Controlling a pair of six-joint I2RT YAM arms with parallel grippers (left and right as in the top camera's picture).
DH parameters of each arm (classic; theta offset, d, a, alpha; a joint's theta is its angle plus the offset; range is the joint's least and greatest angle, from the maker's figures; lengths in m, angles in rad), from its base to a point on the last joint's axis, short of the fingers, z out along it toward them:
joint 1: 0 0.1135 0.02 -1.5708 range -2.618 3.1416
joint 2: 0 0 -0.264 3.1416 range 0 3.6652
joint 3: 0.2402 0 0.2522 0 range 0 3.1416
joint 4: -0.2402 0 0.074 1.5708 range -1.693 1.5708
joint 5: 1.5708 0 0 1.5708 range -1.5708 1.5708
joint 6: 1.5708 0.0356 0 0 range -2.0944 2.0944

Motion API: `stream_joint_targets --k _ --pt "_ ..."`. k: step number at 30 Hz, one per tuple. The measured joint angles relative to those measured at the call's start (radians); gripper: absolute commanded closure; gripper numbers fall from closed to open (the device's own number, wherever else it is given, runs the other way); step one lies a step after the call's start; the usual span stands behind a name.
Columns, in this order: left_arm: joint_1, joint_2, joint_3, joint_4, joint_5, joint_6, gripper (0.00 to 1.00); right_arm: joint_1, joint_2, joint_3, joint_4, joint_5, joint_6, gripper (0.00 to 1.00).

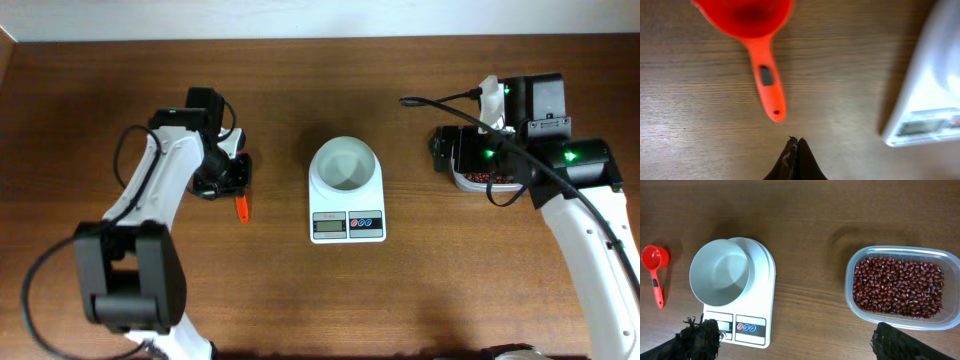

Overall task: Scoop item into bowl and weigh 50g on scale
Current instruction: 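Move the left gripper to the red scoop and grasp its handle, then lift the red scoop and hand it to the right gripper above the scale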

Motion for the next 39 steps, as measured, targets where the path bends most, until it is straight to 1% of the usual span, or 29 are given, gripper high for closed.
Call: stream_joint_targets --k 1,5,7,11,13,19,21,22,23,25,27,29,34,35,39 --pt "0.000 0.028 0.000 0.000 -0.029 -0.013 0.73 0.000 0.000 0.000 -0.001 0.000 0.000 0.01" --pt "0.000 0.114 0.000 0.023 -0.084 -0.043 0.56 0.000 0.000 0.000 -0.002 0.000 0.000 0.01" --pt "0.000 0.145 0.000 0.031 -0.094 -0.049 0.41 0.000 0.000 0.000 -0.001 0.000 0.000 0.01" --pt "0.000 0.158 0.000 0.080 -0.107 -0.053 0.41 0.000 0.021 0.000 -0.002 0.000 0.000 0.01" --pt "0.000 0.158 0.000 0.135 -0.107 -0.053 0.39 0.000 0.053 0.000 -0.003 0.000 0.000 0.01" --pt "-0.001 0.158 0.000 0.181 -0.107 -0.066 0.41 0.000 0.115 0.000 -0.005 0.000 0.001 0.01" --pt "-0.003 0.160 0.000 0.195 -0.107 -0.068 0.43 0.000 0.120 0.000 -0.006 0.000 0.000 0.01" --pt "-0.005 0.165 0.000 0.199 -0.107 -0.069 0.47 0.000 0.122 0.000 -0.009 0.000 0.001 0.01" --pt "-0.005 0.175 0.000 0.201 -0.107 -0.069 0.55 0.000 0.123 0.000 -0.013 0.000 0.000 0.01" --pt "-0.006 0.196 0.000 0.207 -0.107 -0.071 0.62 0.000 0.124 0.000 -0.013 0.000 0.001 0.01" --pt "-0.006 0.206 0.000 0.208 -0.107 -0.077 0.64 0.000 0.125 0.000 -0.013 0.000 0.000 0.01" --pt "-0.006 0.206 0.000 0.225 -0.107 -0.079 0.60 0.000 0.126 0.000 -0.014 0.000 0.001 0.01" --pt "-0.006 0.206 -0.003 0.261 -0.107 -0.079 0.56 0.000 0.126 0.000 -0.032 0.000 0.001 0.01" --pt "-0.006 0.206 -0.005 0.266 -0.107 -0.080 0.57 0.000 0.126 0.000 -0.036 0.000 0.001 0.01" --pt "-0.006 0.206 -0.005 0.271 -0.107 -0.080 0.64 0.000 0.126 0.000 -0.049 0.000 0.001 0.01"
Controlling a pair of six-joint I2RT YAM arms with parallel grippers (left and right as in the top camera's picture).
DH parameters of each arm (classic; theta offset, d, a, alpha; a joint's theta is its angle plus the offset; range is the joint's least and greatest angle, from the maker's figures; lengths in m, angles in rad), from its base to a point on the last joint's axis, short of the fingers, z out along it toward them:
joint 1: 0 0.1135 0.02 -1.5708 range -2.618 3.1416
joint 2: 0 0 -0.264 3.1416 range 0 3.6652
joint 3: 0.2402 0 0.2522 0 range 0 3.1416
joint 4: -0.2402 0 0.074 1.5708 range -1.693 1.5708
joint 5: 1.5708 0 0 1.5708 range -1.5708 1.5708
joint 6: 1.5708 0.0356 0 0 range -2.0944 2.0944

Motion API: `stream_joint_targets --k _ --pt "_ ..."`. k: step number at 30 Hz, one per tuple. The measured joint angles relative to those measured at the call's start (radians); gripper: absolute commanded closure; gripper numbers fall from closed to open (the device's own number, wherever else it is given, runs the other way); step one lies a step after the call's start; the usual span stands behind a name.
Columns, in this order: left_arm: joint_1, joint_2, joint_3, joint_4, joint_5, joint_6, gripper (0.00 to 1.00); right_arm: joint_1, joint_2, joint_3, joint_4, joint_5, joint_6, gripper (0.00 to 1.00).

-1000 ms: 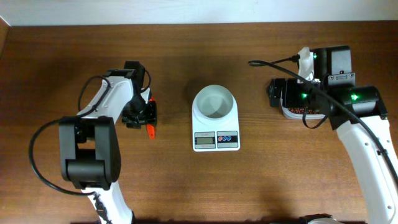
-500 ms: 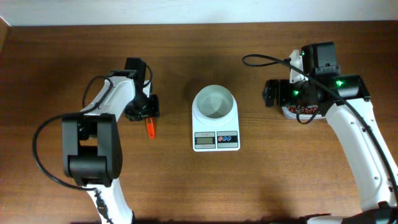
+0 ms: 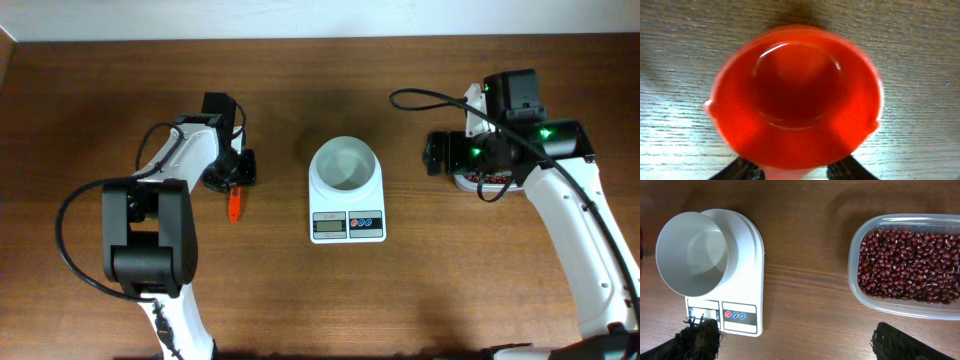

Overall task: Scoop item into bowl and weigh 50g on scale
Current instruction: 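Lift the red scoop and hand it to the right gripper above the scale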

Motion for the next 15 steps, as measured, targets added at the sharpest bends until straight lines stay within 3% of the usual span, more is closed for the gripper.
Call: stream_joint_targets --k 4,9,15 --pt "0.000 0.000 -0.001 0.000 0.000 0.000 0.69 0.000 0.000 0.000 -0.017 0.000 0.000 0.01" --pt "0.000 0.000 -0.001 0.000 0.000 -0.002 0.84 0.000 0.000 0.000 -0.054 -0.044 0.004 0.01" --pt "0.000 0.000 0.010 -0.044 0.026 -0.003 0.87 0.000 0.000 0.000 -0.061 -0.140 0.004 0.01"
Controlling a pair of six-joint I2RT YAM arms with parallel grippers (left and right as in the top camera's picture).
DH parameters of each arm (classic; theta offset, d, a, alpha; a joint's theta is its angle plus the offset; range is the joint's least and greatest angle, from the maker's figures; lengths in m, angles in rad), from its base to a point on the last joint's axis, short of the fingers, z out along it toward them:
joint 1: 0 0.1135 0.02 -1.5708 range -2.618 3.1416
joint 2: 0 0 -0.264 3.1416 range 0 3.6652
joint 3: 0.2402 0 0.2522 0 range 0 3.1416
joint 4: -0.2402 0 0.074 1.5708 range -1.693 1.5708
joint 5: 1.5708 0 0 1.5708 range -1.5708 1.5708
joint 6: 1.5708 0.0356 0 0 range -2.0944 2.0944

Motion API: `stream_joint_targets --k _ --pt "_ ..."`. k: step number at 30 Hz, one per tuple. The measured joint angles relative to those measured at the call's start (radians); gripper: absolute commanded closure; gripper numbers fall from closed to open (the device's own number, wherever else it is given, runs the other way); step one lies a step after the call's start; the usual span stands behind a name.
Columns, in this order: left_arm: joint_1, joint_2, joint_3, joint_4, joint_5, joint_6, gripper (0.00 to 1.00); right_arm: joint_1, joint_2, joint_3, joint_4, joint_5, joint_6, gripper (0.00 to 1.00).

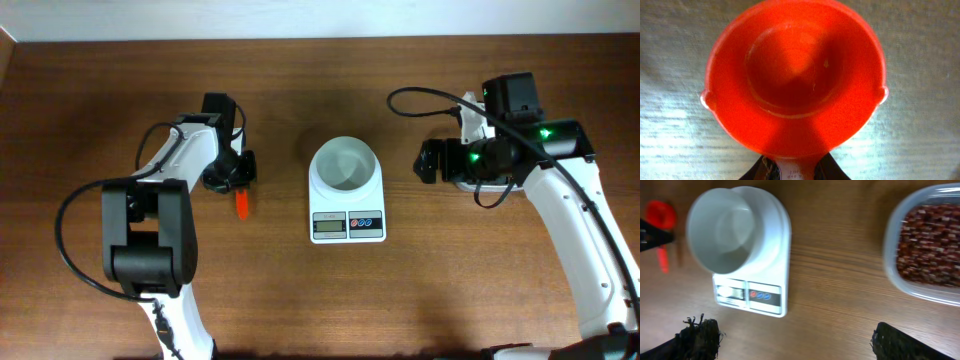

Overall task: Scoop item into bowl and weigh 50g on scale
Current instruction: 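Lift the red scoop and hand it to the right gripper above the scale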

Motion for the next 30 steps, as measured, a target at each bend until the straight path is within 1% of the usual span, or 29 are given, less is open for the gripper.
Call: stream_joint_targets --k 2,3,5,6,7,8,9,10,11,12,13,16,19,23,25,28,30 --pt "0.005 0.000 0.051 -0.062 0.089 0.000 0.87 0.000 0.000 0.000 0.005 -0.085 0.000 0.01" --pt "0.008 -0.002 0.089 -0.082 0.150 0.000 0.91 0.000 0.000 0.000 0.003 -0.126 0.000 0.01" --pt "0.026 -0.008 0.162 -0.126 0.318 0.000 0.99 0.000 0.000 0.000 0.002 -0.231 0.000 0.01" --pt "0.040 -0.016 0.193 -0.136 0.425 0.000 1.00 0.000 0.000 0.000 0.000 -0.285 0.000 0.01" --pt "0.058 -0.033 0.217 -0.138 0.576 0.000 1.00 0.000 0.000 0.000 0.000 -0.339 0.000 0.01" --pt "0.064 -0.043 0.223 -0.141 0.647 0.000 1.00 0.004 0.000 0.000 -0.001 -0.393 0.000 0.01" --pt "0.071 -0.053 0.229 -0.169 0.781 0.000 1.00 0.014 0.000 0.000 0.000 -0.441 0.000 0.01" --pt "0.068 -0.056 0.230 -0.198 0.866 -0.001 1.00 0.030 0.000 0.000 0.000 -0.471 0.000 0.01" --pt "0.068 -0.056 0.230 -0.204 0.880 -0.001 1.00 0.049 0.000 0.000 0.003 -0.485 0.001 0.00" --pt "0.061 -0.056 0.231 -0.237 0.946 -0.001 1.00 0.077 0.000 0.000 0.008 -0.498 0.003 0.08" --pt "0.055 -0.056 0.232 -0.284 0.988 -0.002 1.00 0.110 0.000 0.000 0.020 -0.509 0.002 0.13" --pt "0.037 -0.056 0.232 -0.329 1.041 -0.003 1.00 0.204 0.001 0.000 0.087 -0.504 0.044 0.14" --pt "0.025 -0.056 0.232 -0.334 1.061 -0.003 1.00 0.302 0.001 0.000 0.156 -0.412 0.132 0.13" --pt "0.024 -0.056 0.232 -0.348 1.104 -0.017 1.00 0.451 0.001 0.000 0.246 -0.214 0.239 0.13" --pt "0.024 -0.056 0.232 -0.351 1.092 -0.094 1.00 0.527 0.002 0.000 0.283 -0.099 0.286 0.13" --pt "0.024 -0.056 0.232 -0.351 1.070 -0.286 1.00 0.616 0.002 0.000 0.347 0.065 0.377 0.14" --pt "0.024 -0.056 0.232 -0.358 1.066 -0.373 1.00 0.637 0.002 -0.001 0.380 0.146 0.451 0.18"
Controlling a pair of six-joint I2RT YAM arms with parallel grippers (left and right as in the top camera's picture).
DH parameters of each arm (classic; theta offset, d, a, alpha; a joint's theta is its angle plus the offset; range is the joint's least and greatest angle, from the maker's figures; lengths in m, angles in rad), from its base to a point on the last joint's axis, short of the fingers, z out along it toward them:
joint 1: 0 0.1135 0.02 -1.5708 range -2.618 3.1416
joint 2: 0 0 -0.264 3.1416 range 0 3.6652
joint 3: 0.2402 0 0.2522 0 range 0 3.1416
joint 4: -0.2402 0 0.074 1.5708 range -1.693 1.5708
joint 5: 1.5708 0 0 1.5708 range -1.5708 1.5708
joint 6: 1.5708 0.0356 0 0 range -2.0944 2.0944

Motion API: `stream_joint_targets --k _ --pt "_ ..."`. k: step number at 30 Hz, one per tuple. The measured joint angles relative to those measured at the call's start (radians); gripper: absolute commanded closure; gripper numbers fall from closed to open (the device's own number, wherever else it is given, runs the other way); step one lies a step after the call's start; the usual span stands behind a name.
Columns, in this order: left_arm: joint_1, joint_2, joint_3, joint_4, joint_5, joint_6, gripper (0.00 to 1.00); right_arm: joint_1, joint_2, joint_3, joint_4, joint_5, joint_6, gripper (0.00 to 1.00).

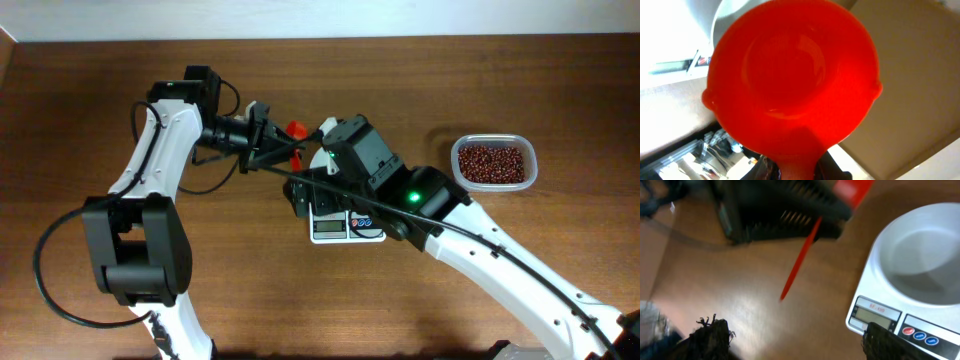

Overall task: Scoop item into bowl and weigh 50g on scale
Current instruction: 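Lift the red scoop and hand it to the right gripper above the scale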

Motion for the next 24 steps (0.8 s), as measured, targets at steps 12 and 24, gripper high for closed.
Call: stream_joint_targets --k 12,24 --pt "-0.080 0.000 0.000 0.035 0.012 -0.214 1.00 0.006 0.095 0.000 0.138 0.124 0.181 0.75" --pt "-0.082 0.000 0.000 0.089 0.011 -0.221 1.00 0.006 0.095 -0.001 0.140 0.246 0.233 0.73"
